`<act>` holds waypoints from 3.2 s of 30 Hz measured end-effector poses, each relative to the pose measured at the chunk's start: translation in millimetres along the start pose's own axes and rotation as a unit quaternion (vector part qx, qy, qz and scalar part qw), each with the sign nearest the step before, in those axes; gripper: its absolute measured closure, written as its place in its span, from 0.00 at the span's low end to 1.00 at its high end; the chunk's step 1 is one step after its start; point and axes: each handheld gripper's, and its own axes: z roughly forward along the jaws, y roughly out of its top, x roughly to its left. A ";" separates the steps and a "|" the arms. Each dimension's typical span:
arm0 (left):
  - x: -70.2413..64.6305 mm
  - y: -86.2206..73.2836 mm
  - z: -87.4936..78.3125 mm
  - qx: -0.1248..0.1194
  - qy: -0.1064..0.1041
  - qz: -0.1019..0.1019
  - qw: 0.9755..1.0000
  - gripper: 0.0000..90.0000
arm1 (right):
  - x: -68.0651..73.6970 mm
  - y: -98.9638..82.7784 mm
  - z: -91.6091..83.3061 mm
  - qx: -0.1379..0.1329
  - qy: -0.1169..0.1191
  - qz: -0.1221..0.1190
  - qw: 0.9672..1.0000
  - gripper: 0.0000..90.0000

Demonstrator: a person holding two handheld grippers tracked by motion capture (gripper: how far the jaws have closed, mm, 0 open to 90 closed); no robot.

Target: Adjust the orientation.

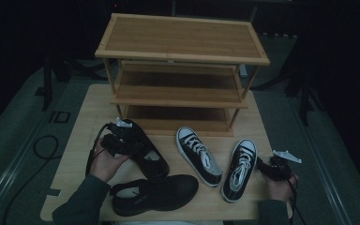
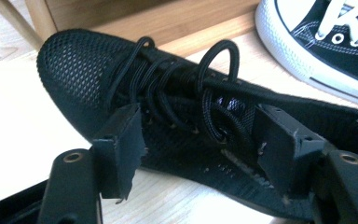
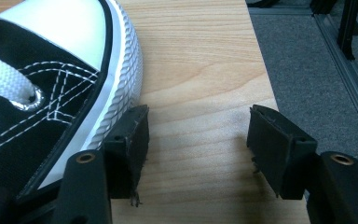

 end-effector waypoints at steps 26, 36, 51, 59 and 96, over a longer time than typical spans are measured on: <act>-2.8 15.2 2.2 0.004 -0.018 -0.014 1.000 0.94 | 0.0 0.1 0.0 0.000 0.000 0.000 1.000 0.43; 13.3 30.4 12.6 -0.017 0.008 -0.037 0.999 0.94 | -0.1 0.1 0.1 0.000 0.000 0.000 1.000 0.43; 31.2 42.3 25.7 -0.056 0.045 -0.063 0.995 0.94 | 0.0 0.3 0.2 0.001 0.000 0.000 1.000 0.43; 34.5 50.3 31.6 -0.068 0.057 -0.044 0.995 0.94 | 0.0 0.4 0.3 0.001 0.000 0.000 1.000 0.43; 47.4 16.4 -28.1 -0.118 0.010 -0.017 0.993 0.59 | 0.0 0.5 0.5 0.000 -0.001 -0.001 1.000 0.42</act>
